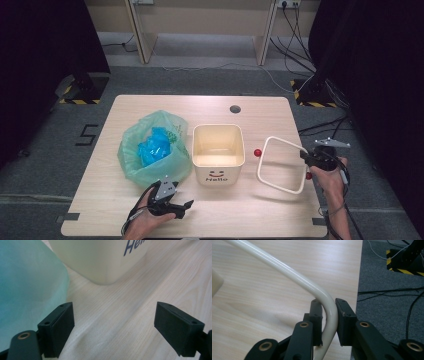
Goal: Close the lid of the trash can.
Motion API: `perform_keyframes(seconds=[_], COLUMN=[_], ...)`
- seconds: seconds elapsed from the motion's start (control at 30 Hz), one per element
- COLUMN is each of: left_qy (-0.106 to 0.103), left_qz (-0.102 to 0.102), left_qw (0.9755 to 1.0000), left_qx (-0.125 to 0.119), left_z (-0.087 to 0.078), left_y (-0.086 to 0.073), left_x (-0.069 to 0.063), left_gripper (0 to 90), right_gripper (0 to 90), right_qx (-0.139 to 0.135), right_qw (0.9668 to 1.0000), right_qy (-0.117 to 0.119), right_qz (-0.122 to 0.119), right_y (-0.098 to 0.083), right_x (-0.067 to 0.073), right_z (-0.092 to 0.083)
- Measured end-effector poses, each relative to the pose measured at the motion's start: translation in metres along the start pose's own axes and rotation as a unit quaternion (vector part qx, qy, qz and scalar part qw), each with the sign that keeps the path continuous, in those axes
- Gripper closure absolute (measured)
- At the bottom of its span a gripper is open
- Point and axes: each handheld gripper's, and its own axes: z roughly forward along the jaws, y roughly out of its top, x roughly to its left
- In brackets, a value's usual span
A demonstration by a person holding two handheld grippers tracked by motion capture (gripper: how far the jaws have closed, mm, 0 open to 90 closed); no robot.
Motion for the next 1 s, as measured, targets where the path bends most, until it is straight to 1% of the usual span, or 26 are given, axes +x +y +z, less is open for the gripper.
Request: perform_keyframes(seconds=[0.1, 0.2, 0.33, 0.5, 0.63, 0.67, 0.7, 0.73, 0.77, 0.8, 0.9, 1.0], left_qy=[0.000, 0.000, -0.002, -0.004, -0.001, -0.001, -0.003, -0.009, -0.009, -0.020, -0.017, -0.015], left_qz=[0.004, 0.005, 0.007, 0.002, 0.005, 0.006, 0.004, -0.002, -0.002, -0.014, -0.013, -0.010], left_qw=[1.0000, 1.0000, 0.9998, 0.9996, 0.9995, 0.9994, 0.9993, 0.9992, 0.9992, 0.9987, 0.9985, 0.9982], left_qx=[0.000, -0.006, -0.018, -0.028, -0.032, -0.033, -0.036, -0.039, -0.039, -0.044, -0.050, -0.058], left_z=[0.000, -0.002, -0.006, -0.007, -0.008, -0.008, -0.009, -0.009, -0.009, -0.011, -0.013, -0.016], left_y=[0.002, 0.005, 0.013, 0.020, 0.024, 0.025, 0.026, 0.027, 0.027, 0.030, 0.035, 0.042], left_x=[0.000, 0.000, -0.002, -0.002, -0.003, -0.003, -0.004, -0.004, -0.004, -0.004, -0.005, -0.005], left_gripper=[15.5, 15.5, 15.5, 15.5, 15.2, 15.2, 15.2, 15.1, 15.0, 14.9, 14.9, 14.9], right_gripper=[76.8, 76.8, 76.8, 76.8, 76.8, 76.8, 76.8, 76.8, 76.8, 76.8, 76.8, 76.8], right_qx=[-0.003, -0.007, -0.012, -0.022, -0.029, -0.030, -0.032, -0.034, -0.033, -0.035, -0.035, -0.030], right_qw=[1.0000, 1.0000, 0.9996, 0.9987, 0.9978, 0.9977, 0.9975, 0.9971, 0.9968, 0.9964, 0.9953, 0.9941], right_qy=[0.001, 0.004, 0.016, 0.040, 0.054, 0.055, 0.057, 0.061, 0.065, 0.068, 0.077, 0.088], right_qz=[-0.001, -0.006, -0.020, -0.023, -0.027, -0.027, -0.028, -0.032, -0.032, -0.037, -0.047, -0.054], right_y=[0.011, 0.023, 0.040, 0.058, 0.071, 0.074, 0.078, 0.081, 0.085, 0.088, 0.098, 0.107], right_x=[-0.002, -0.001, 0.005, 0.015, 0.022, 0.024, 0.026, 0.029, 0.032, 0.035, 0.046, 0.058], right_z=[-0.005, -0.010, -0.016, -0.019, -0.020, -0.021, -0.021, -0.021, -0.021, -0.021, -0.020, -0.016])
